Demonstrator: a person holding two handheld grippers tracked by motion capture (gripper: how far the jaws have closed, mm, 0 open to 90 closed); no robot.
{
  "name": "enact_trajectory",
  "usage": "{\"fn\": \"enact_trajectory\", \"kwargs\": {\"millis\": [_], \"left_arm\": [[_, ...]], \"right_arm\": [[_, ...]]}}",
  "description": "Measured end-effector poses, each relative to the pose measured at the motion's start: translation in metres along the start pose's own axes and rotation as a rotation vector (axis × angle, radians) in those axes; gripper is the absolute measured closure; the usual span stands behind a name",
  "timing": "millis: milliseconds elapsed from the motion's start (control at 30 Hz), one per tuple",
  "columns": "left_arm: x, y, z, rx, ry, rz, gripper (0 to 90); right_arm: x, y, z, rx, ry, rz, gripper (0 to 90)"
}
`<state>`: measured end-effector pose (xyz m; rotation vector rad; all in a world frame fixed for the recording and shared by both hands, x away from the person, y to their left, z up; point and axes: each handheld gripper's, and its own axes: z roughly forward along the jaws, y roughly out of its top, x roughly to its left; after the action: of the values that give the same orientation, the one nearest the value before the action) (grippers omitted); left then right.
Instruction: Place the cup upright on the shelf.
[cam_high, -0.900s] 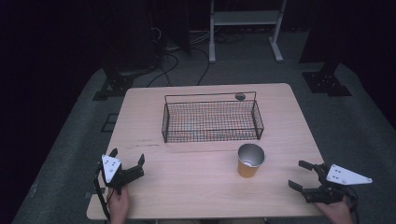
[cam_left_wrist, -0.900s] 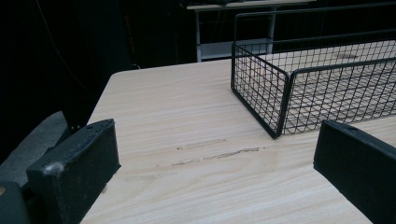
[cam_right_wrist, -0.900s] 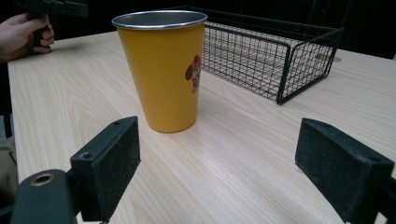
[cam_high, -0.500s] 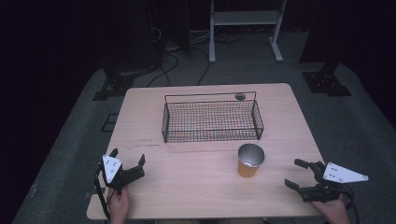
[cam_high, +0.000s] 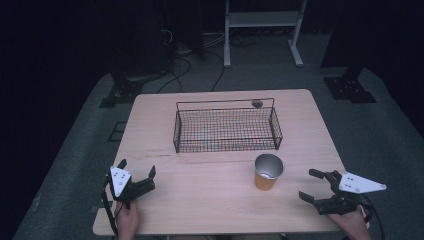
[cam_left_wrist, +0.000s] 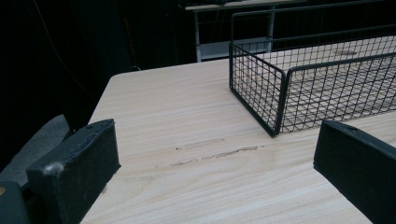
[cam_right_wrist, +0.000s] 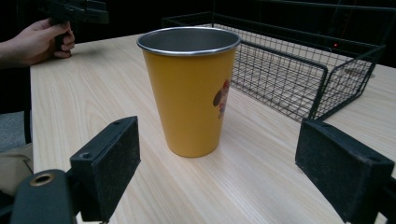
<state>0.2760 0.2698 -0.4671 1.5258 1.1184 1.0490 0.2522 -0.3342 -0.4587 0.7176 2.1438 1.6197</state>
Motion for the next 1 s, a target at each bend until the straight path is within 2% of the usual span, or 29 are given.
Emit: {"fn": "enact_trajectory", "kwargs": {"millis": [333,600,1000], "left_arm": [[0.000,0.000,0.001,0.001,-0.002,0.003,0.0],[0.000,0.000,0.000,0.000,-0.003,0.001,0.0],[0.000,0.000,0.000,-0.001,-0.002,0.001,0.0]], "right_arm": [[0.007,0.011,0.026,0.015,0.049,-0.012,13.3],[0.010,0.020,0.048,0.036,0.056,-0.020,13.2],[0.012,0.029,0.070,0.068,0.062,-0.017,13.0]]}}
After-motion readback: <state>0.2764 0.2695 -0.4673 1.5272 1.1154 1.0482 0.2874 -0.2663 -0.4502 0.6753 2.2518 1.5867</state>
